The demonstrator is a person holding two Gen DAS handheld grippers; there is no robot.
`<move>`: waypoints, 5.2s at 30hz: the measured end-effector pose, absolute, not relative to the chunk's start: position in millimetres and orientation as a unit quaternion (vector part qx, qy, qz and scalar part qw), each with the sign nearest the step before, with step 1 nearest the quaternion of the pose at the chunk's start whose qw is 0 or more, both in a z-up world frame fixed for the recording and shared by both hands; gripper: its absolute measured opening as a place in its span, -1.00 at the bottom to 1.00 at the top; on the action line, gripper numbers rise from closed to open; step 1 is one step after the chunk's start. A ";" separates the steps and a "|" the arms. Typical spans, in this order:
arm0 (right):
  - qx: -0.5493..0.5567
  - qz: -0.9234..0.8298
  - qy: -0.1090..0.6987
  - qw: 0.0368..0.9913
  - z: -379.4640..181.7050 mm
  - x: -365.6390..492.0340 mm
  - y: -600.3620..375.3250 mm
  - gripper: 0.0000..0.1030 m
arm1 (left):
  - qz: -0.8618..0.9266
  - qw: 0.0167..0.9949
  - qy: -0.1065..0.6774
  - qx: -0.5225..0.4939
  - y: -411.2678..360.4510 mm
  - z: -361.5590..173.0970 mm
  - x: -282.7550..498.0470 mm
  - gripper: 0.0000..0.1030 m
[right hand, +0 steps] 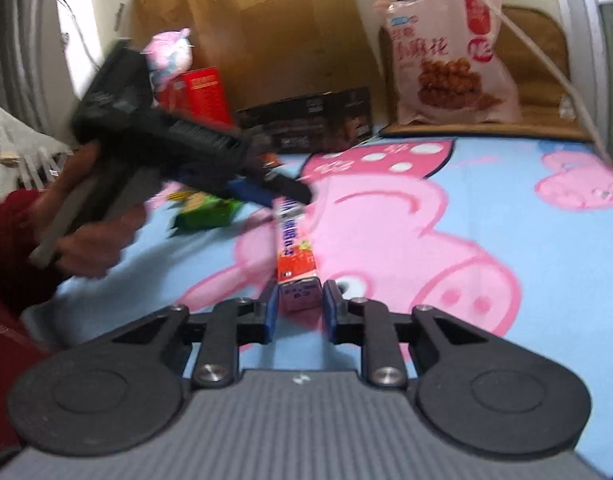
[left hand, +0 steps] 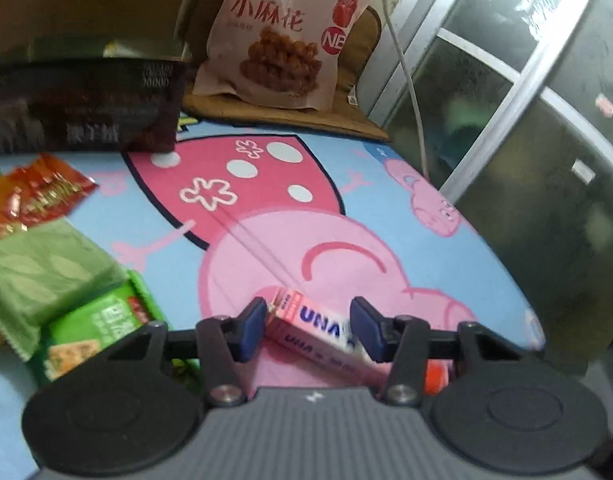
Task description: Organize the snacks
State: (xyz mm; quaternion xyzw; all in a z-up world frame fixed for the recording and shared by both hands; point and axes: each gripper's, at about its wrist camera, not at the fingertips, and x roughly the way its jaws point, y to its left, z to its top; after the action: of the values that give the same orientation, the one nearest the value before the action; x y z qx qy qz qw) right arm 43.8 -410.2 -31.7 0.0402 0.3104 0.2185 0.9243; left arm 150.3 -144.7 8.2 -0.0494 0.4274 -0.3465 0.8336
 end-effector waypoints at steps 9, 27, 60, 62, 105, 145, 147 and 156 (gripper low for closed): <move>0.048 0.192 0.298 0.934 -32.0 54.9 -420.0 -0.42 | -0.340 0.833 0.427 -0.093 -122.5 23.2 149.1 0.20; 0.021 0.230 0.249 0.940 9.8 139.5 -381.4 -0.40 | -0.308 0.878 0.351 -0.107 -87.1 77.8 186.8 -0.15; 0.081 0.231 0.255 0.936 -1.7 270.5 -339.8 0.14 | -0.069 0.928 0.335 -0.147 -2.2 44.4 354.9 0.11; 0.064 0.232 0.267 0.933 -7.1 269.6 -335.8 0.09 | -0.075 0.924 0.343 -0.152 -4.8 40.0 349.8 0.03; 0.011 0.467 0.330 0.821 0.2 134.6 -229.6 -0.36 | -0.078 0.913 0.358 -0.181 64.6 15.3 123.5 -0.25; 0.051 0.183 0.316 0.930 -24.9 33.1 -420.0 -0.13 | -0.386 0.812 0.433 -0.058 -167.7 5.0 108.8 0.17; 0.042 0.175 0.304 0.936 -25.1 30.0 -427.5 0.12 | -0.393 0.809 0.432 -0.064 -168.1 6.9 111.8 0.28; 0.010 0.191 0.303 0.934 -34.8 30.1 -424.5 -0.10 | -0.415 0.783 0.459 -0.067 -181.6 0.7 116.3 -0.02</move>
State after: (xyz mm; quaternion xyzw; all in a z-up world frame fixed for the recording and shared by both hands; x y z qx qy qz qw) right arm 30.1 -424.5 -34.8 0.0103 0.3025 0.1907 0.9338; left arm 116.3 -181.6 0.7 -0.0667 0.4594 -0.4147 0.7827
